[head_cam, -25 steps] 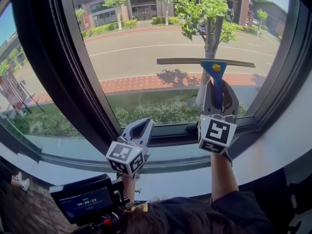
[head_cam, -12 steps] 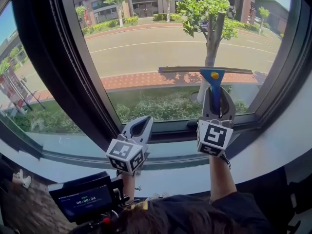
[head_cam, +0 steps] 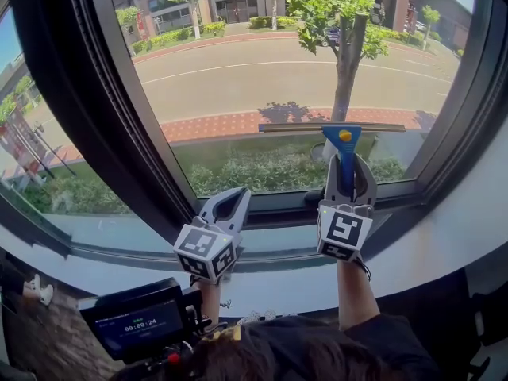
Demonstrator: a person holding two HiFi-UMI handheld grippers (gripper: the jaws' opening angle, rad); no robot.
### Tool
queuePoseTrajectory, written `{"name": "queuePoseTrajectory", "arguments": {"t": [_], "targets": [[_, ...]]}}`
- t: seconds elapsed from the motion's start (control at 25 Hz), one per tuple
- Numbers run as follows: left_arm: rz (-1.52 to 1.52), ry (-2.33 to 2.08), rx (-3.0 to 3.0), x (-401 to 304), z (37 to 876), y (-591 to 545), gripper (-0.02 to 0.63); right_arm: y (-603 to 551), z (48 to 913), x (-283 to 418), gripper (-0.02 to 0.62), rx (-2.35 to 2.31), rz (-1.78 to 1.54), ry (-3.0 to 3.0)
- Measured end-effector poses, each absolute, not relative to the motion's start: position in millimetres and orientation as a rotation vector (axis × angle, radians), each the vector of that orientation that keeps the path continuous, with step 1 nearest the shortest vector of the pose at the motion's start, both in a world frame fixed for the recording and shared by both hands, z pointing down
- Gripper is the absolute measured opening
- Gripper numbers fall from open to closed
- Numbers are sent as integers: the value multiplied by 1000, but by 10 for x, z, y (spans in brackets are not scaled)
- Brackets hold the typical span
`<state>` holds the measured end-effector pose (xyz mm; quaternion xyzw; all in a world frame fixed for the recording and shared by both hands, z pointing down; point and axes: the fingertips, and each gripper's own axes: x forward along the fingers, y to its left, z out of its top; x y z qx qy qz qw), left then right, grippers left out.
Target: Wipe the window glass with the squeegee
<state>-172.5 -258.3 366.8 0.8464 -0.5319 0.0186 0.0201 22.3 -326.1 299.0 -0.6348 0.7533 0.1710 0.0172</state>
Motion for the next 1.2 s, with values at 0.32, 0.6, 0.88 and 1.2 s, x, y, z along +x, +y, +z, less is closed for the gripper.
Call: {"name": "queuePoseTrajectory", "arguments": {"t": [0.32, 0.6, 0.88, 1.2], "targets": [[93, -1634, 2621, -1731, 3725, -2557, 2, -3209, 3295, 176, 143, -1994, 505, 2393], [105, -1620, 2626, -1699, 3756, -2555, 2, -3186, 3473, 163, 143, -2010, 467, 2422], [101, -1614, 2617, -1703, 3780, -2546, 2, -3152, 3703, 169, 143, -2030, 445, 2463], [111, -1592, 2630, -1604, 3773, -2557, 2, -3153, 3940, 200, 143, -2046, 405, 2513]]}}
